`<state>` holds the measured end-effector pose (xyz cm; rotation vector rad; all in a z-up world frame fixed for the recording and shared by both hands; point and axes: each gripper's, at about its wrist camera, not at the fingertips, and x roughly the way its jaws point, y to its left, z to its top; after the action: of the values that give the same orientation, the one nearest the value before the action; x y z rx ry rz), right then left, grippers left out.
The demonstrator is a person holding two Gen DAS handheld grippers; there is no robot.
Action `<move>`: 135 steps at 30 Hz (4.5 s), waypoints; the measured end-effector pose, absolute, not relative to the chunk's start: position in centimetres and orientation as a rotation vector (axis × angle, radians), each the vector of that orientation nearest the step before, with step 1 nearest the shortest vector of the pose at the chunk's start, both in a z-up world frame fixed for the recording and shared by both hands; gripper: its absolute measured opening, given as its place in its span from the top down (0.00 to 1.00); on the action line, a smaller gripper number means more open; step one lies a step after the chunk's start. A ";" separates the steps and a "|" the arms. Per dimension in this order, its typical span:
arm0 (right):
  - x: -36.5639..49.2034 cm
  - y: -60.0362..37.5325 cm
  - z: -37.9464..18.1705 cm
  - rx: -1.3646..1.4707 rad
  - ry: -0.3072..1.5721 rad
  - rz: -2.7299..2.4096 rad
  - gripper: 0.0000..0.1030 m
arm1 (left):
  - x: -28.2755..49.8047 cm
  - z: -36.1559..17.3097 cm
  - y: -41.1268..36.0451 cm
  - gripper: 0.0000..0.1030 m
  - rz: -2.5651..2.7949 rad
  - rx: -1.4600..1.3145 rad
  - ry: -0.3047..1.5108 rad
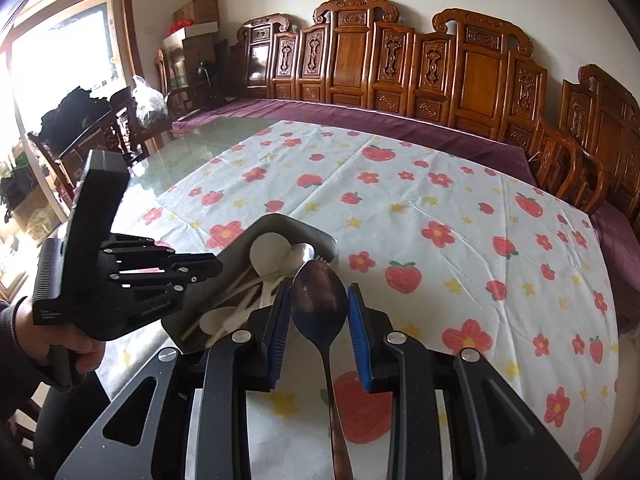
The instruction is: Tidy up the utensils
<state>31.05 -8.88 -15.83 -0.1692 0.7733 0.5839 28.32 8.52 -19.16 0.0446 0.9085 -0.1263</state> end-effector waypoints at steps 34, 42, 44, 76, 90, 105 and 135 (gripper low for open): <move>37.5 4.5 -23.3 -0.092 0.936 0.515 0.70 | 23.9 -16.2 19.5 0.94 -0.040 -0.025 0.826; 38.1 2.7 -23.7 -0.110 0.948 0.486 0.70 | 24.0 -16.1 18.9 0.94 -0.043 -0.021 0.825; 38.2 2.6 -23.8 -0.113 0.953 0.494 0.70 | 23.8 -16.0 18.6 0.94 -0.048 -0.017 0.824; 25.1 -10.9 -14.4 -0.091 0.744 0.434 0.25 | 19.9 -11.8 8.5 0.15 -0.105 -0.019 0.785; 18.1 -18.4 -12.3 -0.040 0.693 0.298 0.02 | 16.4 -10.8 2.7 0.07 -0.071 -0.009 0.799; 12.5 -22.3 -6.0 0.001 0.527 0.244 0.02 | 10.8 -4.7 -1.4 0.07 -0.056 0.042 0.619; 6.0 -23.5 -0.4 0.009 0.350 0.230 0.02 | 3.5 1.5 -1.9 0.07 -0.030 0.005 0.428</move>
<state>6.01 -23.51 -0.38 0.0088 0.3504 0.2298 3.49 -1.87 1.50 0.0045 0.4281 -0.0302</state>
